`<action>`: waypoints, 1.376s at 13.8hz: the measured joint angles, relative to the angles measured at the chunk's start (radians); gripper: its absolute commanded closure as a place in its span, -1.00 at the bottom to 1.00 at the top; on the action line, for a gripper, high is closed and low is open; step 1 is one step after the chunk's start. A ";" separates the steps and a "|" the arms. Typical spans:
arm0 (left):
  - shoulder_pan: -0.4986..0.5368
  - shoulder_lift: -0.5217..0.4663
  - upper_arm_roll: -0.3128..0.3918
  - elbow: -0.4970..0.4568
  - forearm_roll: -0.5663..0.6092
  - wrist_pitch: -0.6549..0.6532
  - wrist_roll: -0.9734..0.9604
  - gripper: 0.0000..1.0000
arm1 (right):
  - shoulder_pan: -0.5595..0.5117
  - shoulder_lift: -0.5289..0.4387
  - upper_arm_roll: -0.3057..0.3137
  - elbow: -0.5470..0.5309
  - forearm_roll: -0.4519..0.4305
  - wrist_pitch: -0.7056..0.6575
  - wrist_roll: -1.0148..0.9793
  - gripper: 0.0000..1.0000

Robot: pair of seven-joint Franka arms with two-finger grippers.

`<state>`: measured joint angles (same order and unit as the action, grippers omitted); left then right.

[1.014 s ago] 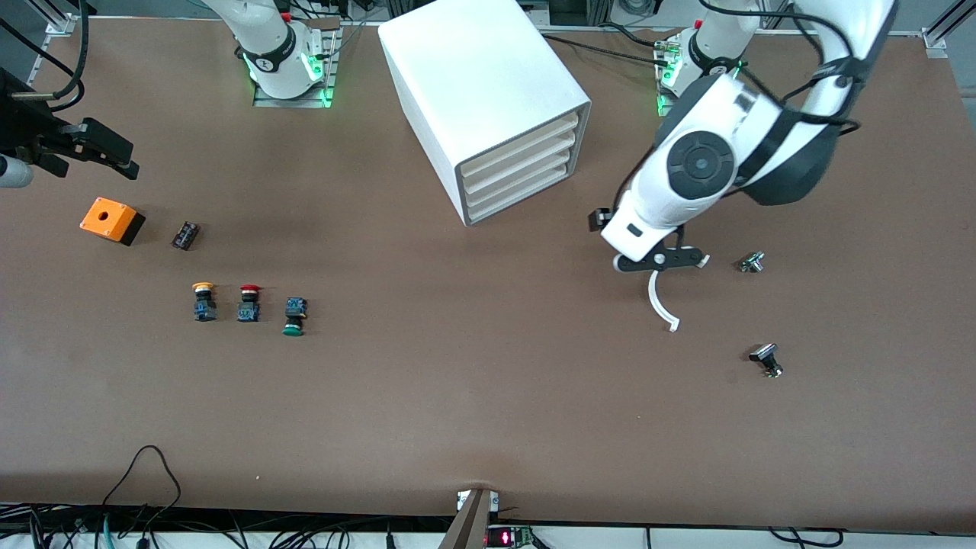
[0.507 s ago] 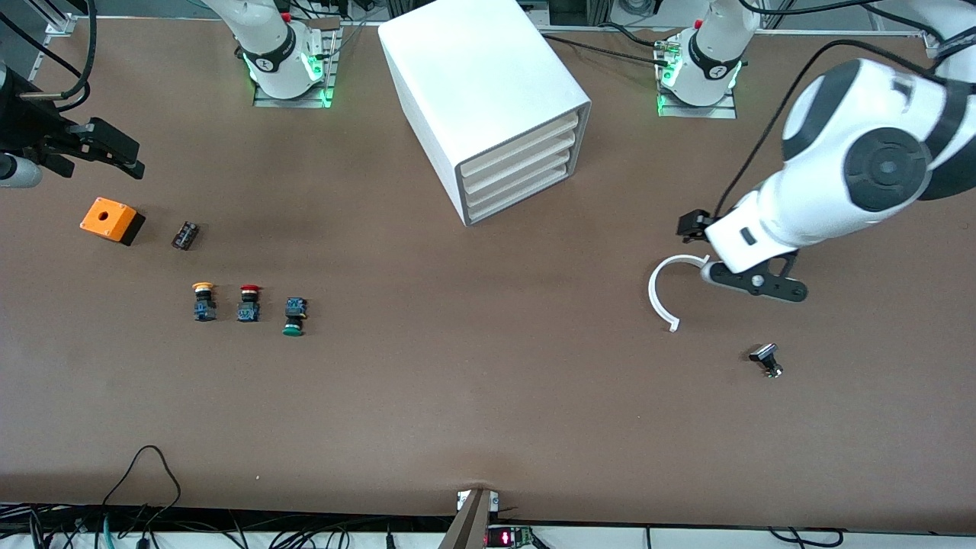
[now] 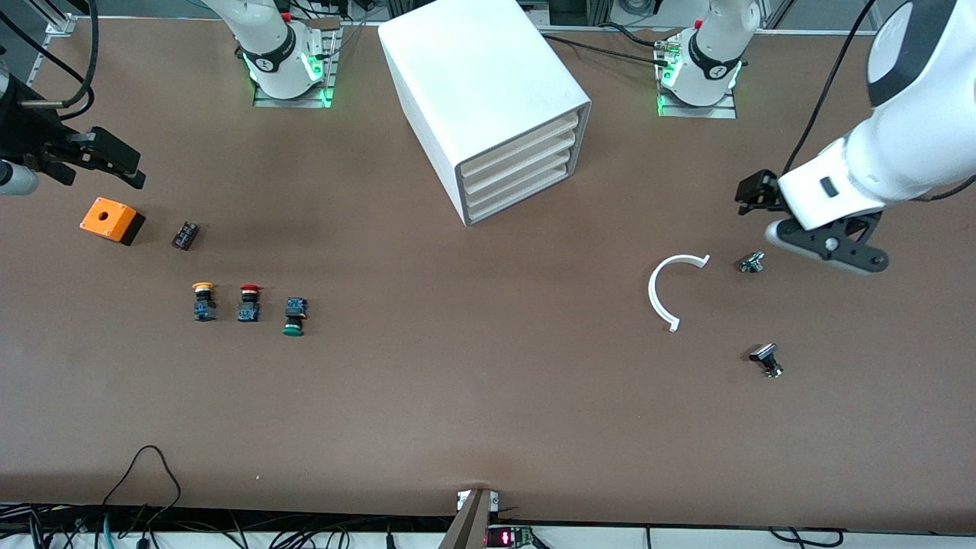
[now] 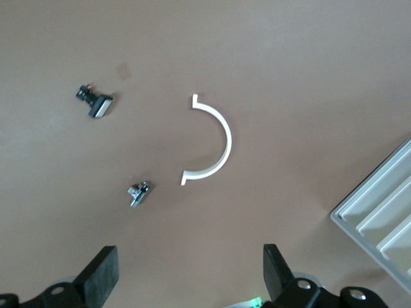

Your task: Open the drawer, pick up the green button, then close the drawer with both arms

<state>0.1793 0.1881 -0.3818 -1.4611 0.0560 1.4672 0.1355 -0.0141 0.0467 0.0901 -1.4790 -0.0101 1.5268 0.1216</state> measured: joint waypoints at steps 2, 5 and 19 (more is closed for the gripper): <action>-0.091 -0.067 0.152 -0.100 -0.029 0.028 0.033 -0.98 | 0.000 0.003 0.000 -0.006 0.000 0.001 0.000 -0.99; -0.155 -0.173 0.254 -0.280 -0.043 0.185 -0.059 -0.98 | 0.001 0.005 0.000 -0.006 0.000 0.003 0.000 -0.99; -0.219 -0.273 0.333 -0.370 -0.063 0.203 -0.124 -0.98 | 0.002 0.005 0.000 -0.002 0.003 0.022 0.002 -0.99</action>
<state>-0.0397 -0.0853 -0.0485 -1.8314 -0.0074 1.6705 0.0112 -0.0121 0.0515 0.0900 -1.4808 -0.0073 1.5490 0.1236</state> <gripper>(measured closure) 0.009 0.004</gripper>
